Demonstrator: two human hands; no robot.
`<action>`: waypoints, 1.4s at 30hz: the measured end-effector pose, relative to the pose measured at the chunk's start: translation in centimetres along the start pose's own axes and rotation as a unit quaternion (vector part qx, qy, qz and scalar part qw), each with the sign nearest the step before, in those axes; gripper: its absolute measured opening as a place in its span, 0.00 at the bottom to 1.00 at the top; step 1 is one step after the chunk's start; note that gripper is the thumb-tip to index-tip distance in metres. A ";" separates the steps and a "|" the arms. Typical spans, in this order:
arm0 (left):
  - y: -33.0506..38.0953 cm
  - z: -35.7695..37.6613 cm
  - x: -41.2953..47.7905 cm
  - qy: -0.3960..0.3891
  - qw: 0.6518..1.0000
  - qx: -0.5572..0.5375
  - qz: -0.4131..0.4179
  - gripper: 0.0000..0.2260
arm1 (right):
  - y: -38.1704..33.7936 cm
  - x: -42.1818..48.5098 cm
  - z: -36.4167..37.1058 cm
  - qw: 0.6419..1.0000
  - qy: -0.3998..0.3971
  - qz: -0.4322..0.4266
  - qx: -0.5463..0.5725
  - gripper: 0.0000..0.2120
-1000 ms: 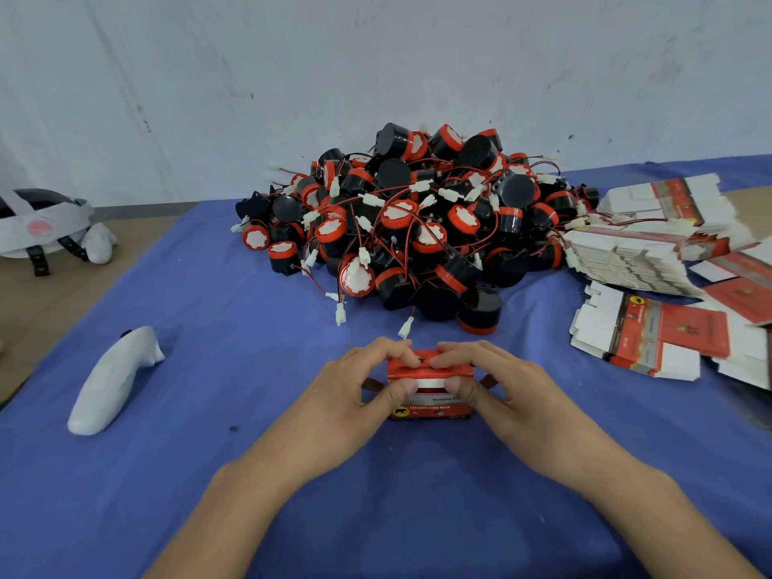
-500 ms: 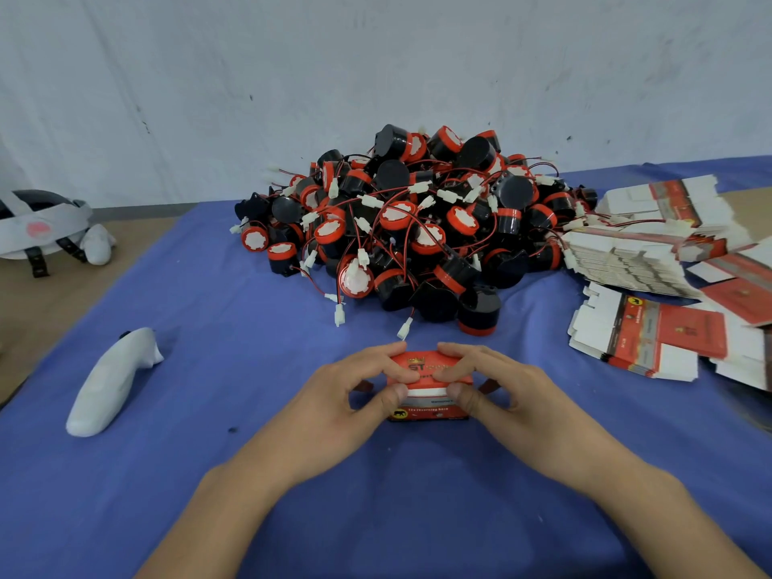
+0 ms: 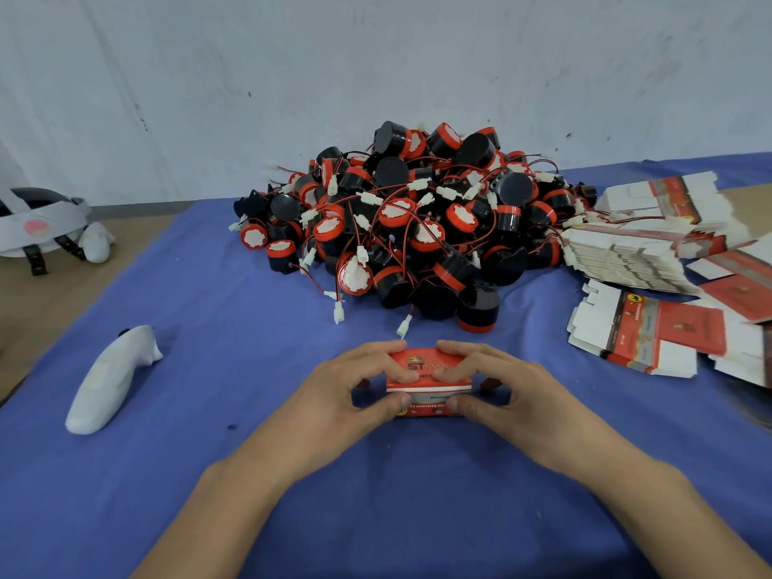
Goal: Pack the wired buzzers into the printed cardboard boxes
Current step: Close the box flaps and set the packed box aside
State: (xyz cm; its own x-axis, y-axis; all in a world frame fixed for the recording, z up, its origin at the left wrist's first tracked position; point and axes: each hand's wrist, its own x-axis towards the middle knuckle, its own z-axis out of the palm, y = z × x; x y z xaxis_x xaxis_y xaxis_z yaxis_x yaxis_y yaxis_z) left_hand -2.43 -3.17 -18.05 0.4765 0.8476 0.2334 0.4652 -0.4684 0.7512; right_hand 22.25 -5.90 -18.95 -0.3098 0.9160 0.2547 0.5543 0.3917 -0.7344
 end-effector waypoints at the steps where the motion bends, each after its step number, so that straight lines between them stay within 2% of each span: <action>1: 0.1 0.0 0.0 -0.001 1.000 -0.001 0.000 0.09 | 0.0 0.0 0.0 1.000 -0.001 0.000 0.001 0.14; 4: 0.2 -0.1 0.0 -0.004 1.000 -0.002 0.000 0.09 | 0.0 0.0 0.0 1.000 -0.005 -0.001 -0.001 0.15; 9: 0.2 0.1 0.1 0.004 1.000 -0.013 -0.005 0.07 | 0.6 0.0 0.3 1.000 0.004 -0.001 -0.004 0.08; 18: 0.0 0.2 0.0 0.011 1.000 -0.022 -0.009 0.08 | 0.6 -0.1 0.4 1.000 0.010 0.003 0.005 0.07; 23: 0.3 0.4 0.0 0.032 0.998 -0.042 -0.019 0.10 | -0.5 0.2 0.5 0.993 0.043 0.037 0.103 0.08; 27: 1.9 0.2 0.8 0.110 0.982 -0.153 -0.029 0.06 | -1.6 0.8 0.8 0.978 0.082 0.044 0.185 0.09; 32: 3.6 1.6 1.1 0.117 0.970 -0.213 -0.016 0.08 | -3.0 1.6 1.4 0.936 0.150 0.054 0.315 0.11; 36: 4.8 2.9 1.8 0.197 0.943 -0.269 -0.013 0.06 | -3.6 2.1 2.8 0.908 0.148 0.083 0.382 0.10; 39: 5.4 4.0 2.3 0.259 0.937 -0.233 -0.013 0.05 | -4.6 2.4 4.5 0.883 0.145 0.082 0.438 0.10; 42: 5.8 4.4 2.9 0.269 0.938 -0.219 -0.009 0.05 | -5.4 2.6 4.9 0.863 0.191 0.080 0.461 0.07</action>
State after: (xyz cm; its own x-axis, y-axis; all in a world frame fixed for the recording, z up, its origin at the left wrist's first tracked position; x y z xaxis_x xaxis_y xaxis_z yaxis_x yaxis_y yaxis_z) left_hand 4.91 -4.54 -15.76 -0.0298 0.9129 0.4072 0.0615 -0.4049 0.9123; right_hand 14.71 -6.06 -17.39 0.0876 0.9825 0.1642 -0.3377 0.1843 -0.9230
